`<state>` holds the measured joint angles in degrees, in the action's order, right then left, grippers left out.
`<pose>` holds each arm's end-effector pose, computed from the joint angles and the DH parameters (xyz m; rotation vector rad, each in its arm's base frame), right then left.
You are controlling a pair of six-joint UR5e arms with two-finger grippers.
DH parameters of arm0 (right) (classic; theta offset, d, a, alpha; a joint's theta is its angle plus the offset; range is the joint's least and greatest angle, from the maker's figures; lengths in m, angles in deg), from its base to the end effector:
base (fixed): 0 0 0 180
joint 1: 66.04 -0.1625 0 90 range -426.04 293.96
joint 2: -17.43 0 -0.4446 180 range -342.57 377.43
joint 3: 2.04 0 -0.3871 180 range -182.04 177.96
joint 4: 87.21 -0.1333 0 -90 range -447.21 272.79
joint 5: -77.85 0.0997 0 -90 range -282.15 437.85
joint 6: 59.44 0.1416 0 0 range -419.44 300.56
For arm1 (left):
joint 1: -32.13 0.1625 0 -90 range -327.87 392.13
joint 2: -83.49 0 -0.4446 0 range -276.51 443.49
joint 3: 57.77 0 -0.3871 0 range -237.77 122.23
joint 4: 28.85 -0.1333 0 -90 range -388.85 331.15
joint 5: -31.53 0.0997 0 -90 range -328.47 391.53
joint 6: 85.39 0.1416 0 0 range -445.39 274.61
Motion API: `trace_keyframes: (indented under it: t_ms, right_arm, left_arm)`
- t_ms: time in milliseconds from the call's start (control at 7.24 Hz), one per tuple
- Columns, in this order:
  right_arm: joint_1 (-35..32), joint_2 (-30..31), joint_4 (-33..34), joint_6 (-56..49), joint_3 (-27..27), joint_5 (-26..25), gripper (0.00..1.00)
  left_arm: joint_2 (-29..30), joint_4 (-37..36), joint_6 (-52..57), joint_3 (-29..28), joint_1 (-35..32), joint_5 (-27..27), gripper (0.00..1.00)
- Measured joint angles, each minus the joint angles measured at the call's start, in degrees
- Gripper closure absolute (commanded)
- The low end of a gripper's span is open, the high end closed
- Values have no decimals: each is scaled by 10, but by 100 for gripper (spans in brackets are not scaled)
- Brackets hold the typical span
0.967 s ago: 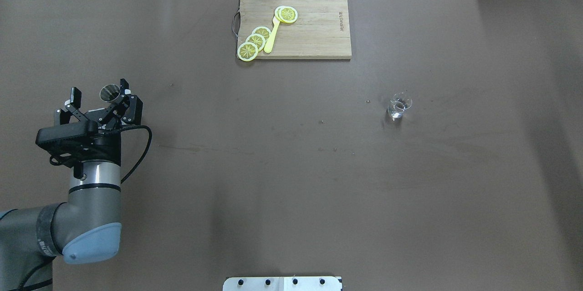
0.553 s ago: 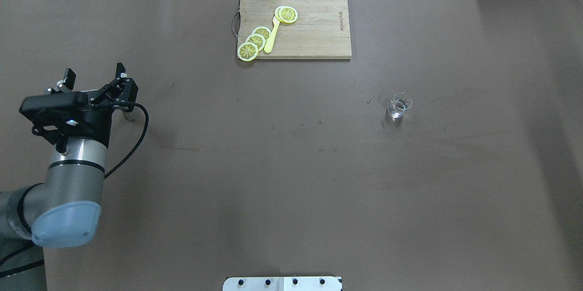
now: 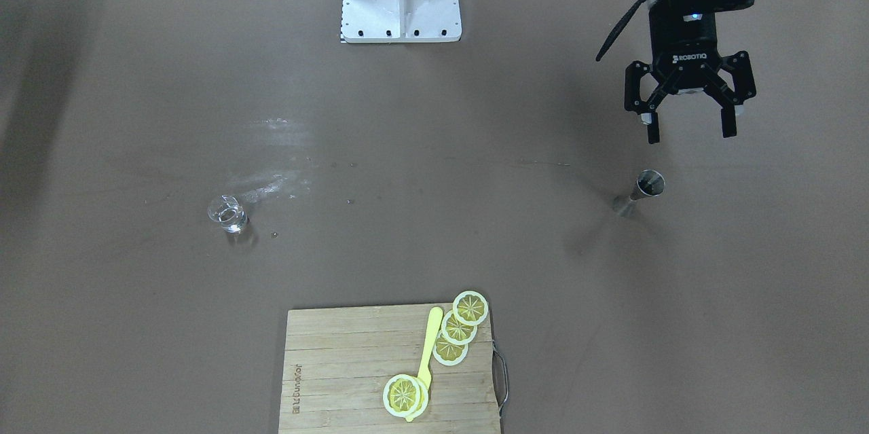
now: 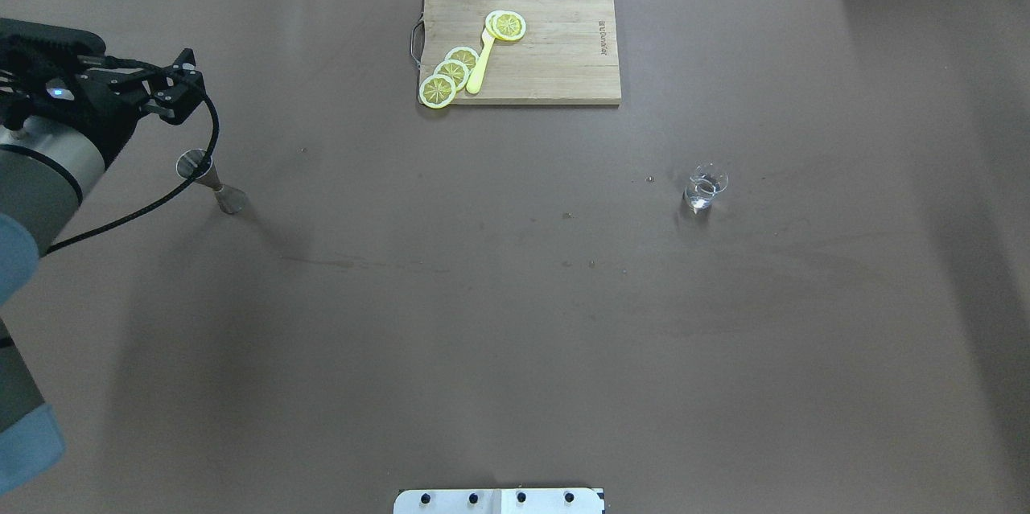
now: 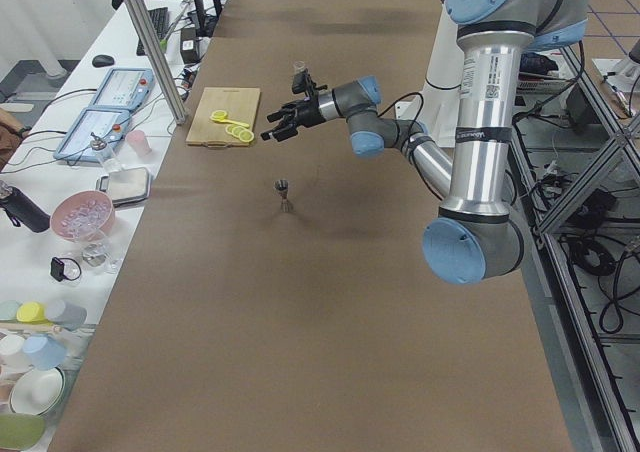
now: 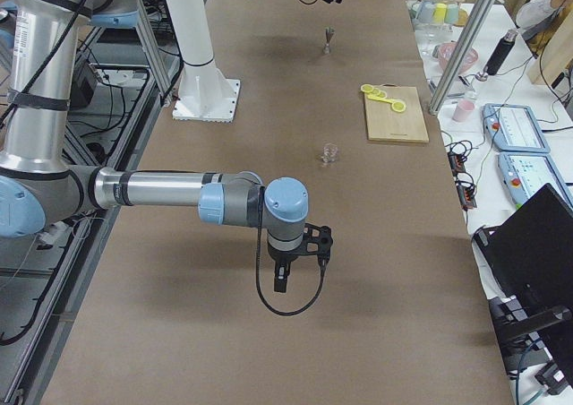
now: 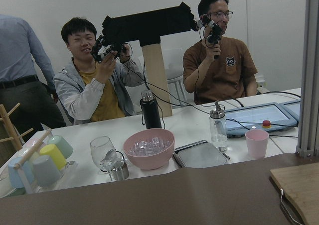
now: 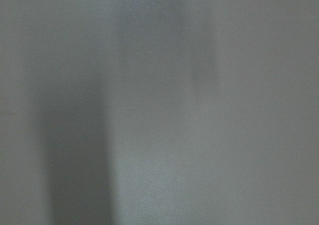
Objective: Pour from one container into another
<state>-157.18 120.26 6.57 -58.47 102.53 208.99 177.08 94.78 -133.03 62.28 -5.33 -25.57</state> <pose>0.0478 -0.3832 0.6944 -0.0330 -0.7181 0.0480 0.2677 -0.4699 0.3458 1.1172 0.5487 -0.2625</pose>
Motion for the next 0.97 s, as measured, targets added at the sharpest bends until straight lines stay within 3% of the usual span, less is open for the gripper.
trace_keyframes:
  t_ms: [415, 967]
  right_arm:
    - [0, 0, 0, 0, 0, 0, 0]
    - [0, 1, 0, 0, 0, 2, 0]
  left_arm:
    - [36, -7, 116, -46, -129, -224, 1]
    - [71, -86, 126, -131, -287, -498, 1]
